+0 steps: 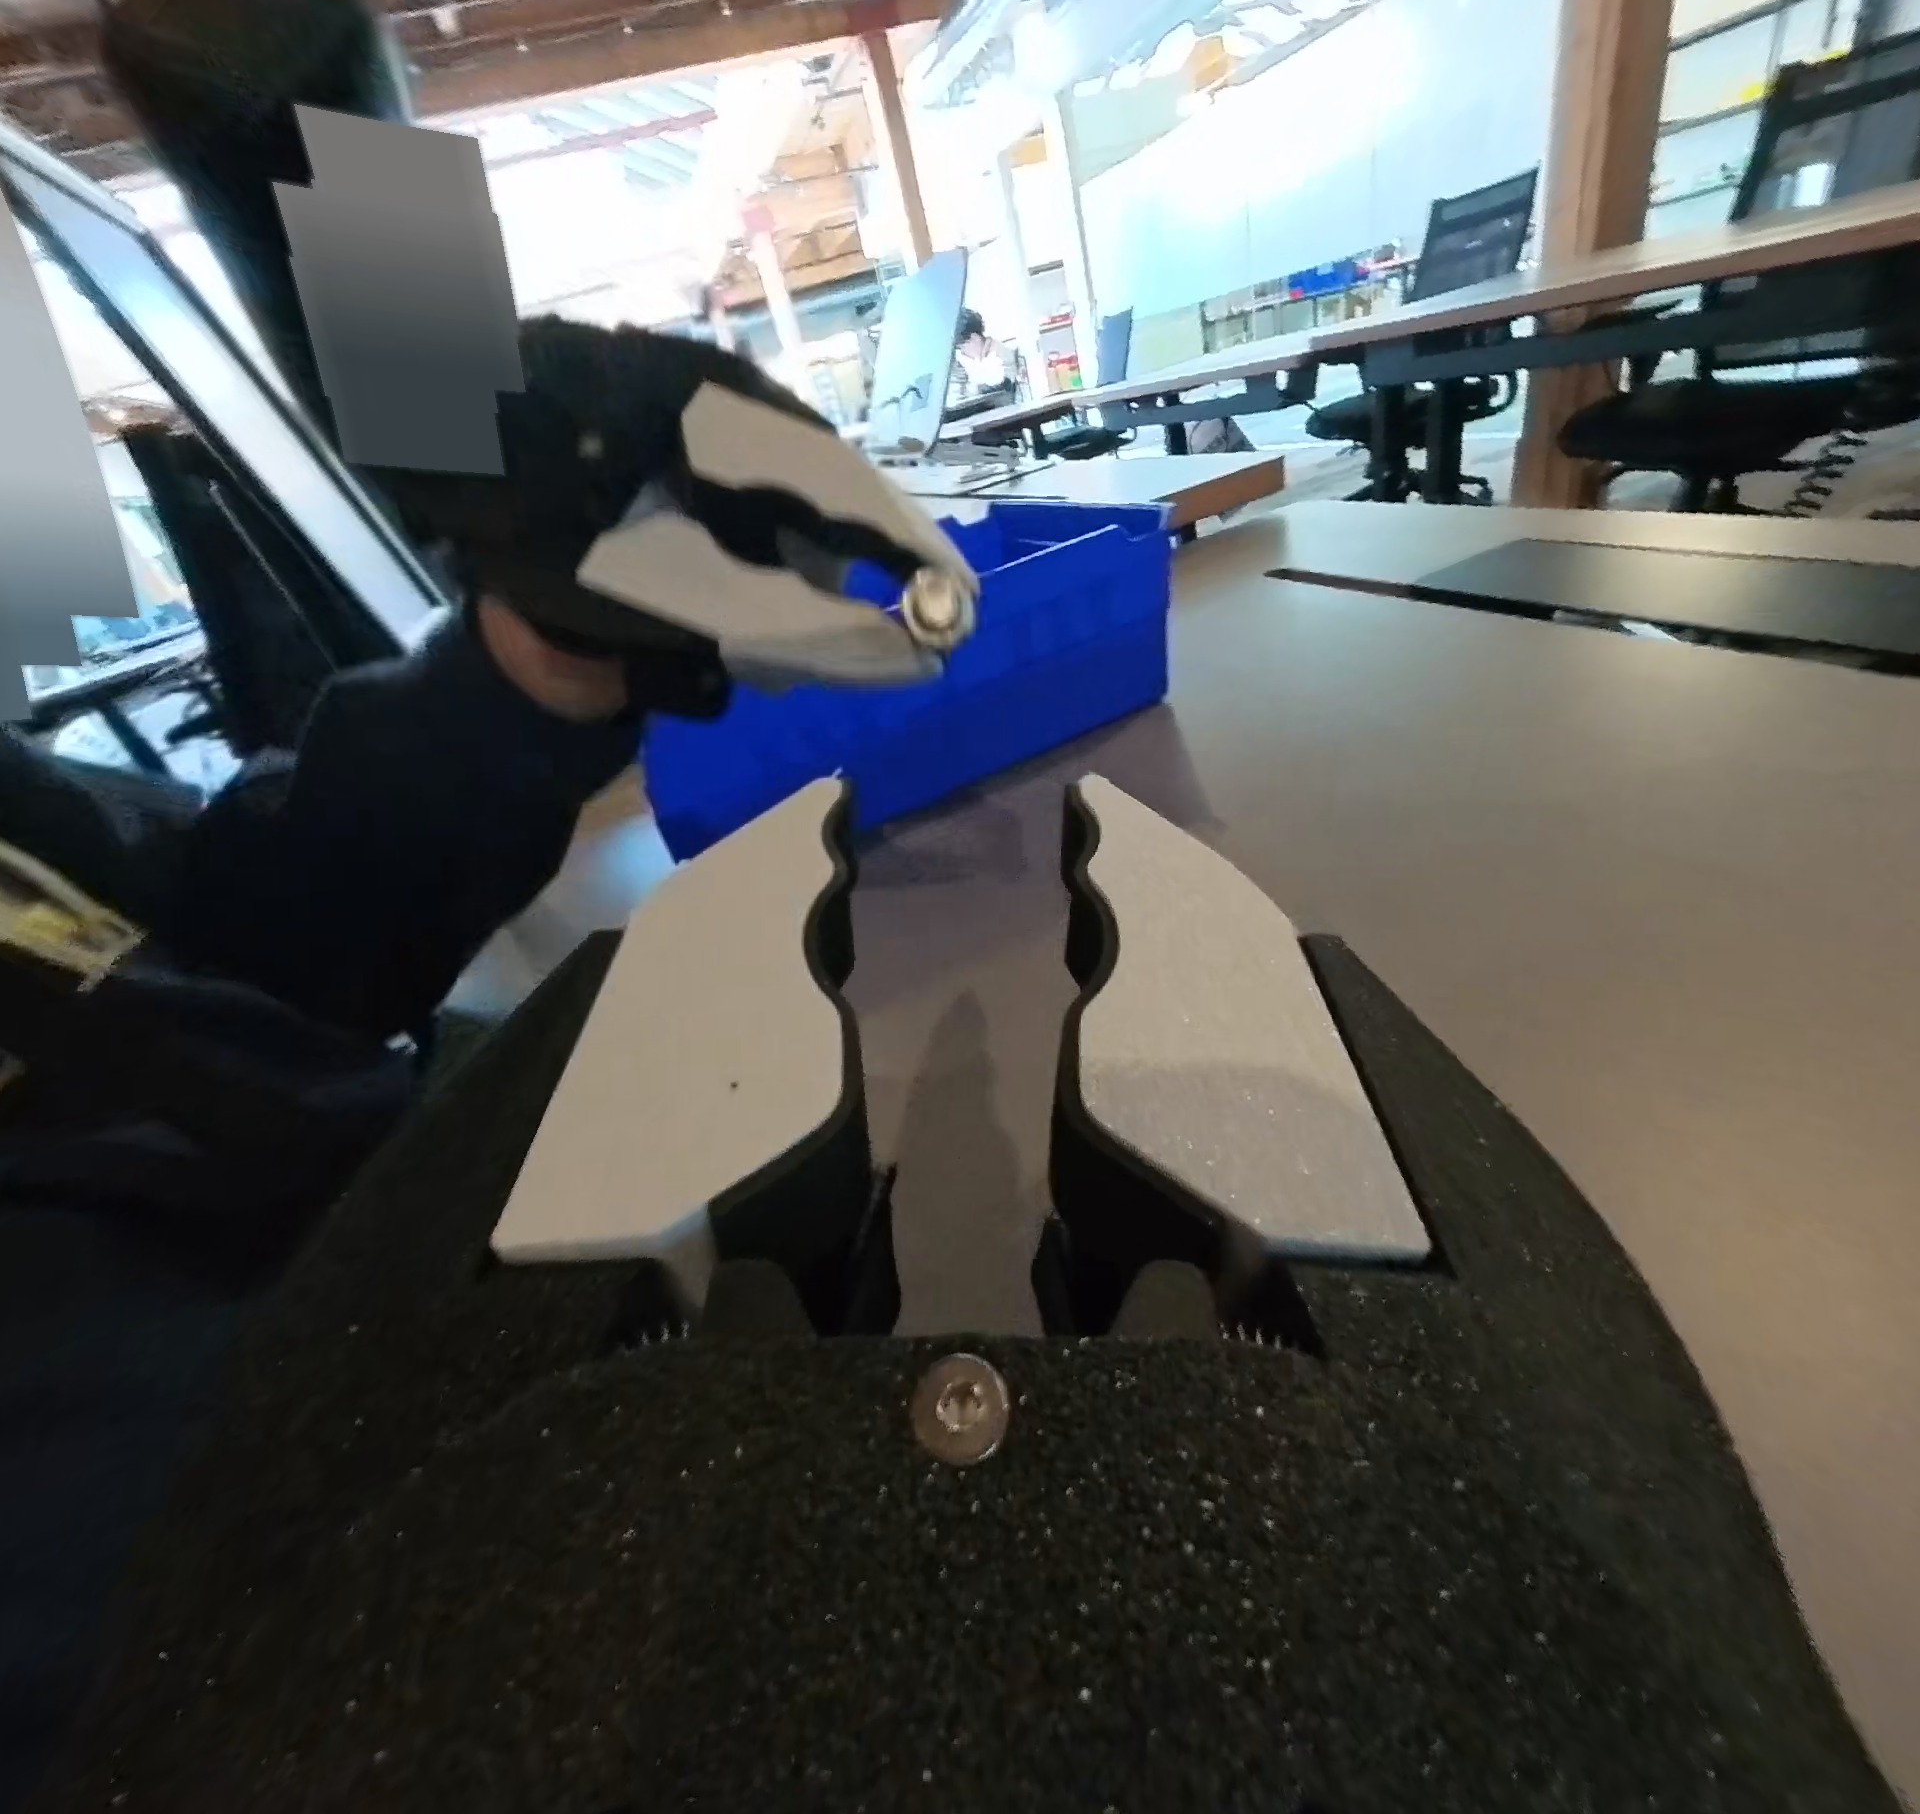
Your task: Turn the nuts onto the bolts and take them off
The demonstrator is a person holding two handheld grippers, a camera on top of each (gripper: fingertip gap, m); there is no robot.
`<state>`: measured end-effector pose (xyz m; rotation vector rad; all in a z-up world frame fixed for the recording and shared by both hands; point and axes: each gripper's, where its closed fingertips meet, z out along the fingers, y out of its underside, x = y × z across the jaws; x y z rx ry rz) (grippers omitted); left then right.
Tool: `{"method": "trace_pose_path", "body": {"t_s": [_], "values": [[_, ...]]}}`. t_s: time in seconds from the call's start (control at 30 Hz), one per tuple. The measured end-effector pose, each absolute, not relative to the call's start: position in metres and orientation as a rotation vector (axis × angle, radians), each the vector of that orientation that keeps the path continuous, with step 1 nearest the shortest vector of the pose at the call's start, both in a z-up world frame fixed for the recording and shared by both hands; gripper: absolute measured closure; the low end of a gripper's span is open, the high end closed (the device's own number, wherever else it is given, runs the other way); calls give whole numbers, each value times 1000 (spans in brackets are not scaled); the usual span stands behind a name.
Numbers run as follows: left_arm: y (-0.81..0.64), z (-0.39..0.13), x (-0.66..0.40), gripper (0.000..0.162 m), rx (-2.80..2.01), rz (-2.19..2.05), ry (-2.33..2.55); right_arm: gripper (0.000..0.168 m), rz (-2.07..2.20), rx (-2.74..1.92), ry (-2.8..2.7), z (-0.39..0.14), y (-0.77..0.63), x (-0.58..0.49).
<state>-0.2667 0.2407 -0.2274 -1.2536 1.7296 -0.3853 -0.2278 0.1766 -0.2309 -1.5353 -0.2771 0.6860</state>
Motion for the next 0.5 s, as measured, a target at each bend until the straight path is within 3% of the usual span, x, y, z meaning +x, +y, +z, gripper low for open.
{"method": "trace_pose_path", "body": {"t_s": [0.23,0.4,0.5], "values": [[200,-281,-227,145,-1154,-534,1758,138,700,-1725,-238,-262,185,-227],[196,-283,-225,145,-1173,-634,1745,146,658,-1770,-267,-270,186,-230],[193,-281,-226,145,-1152,-668,1733,136,680,-1783,-262,-273,186,-232]]}}
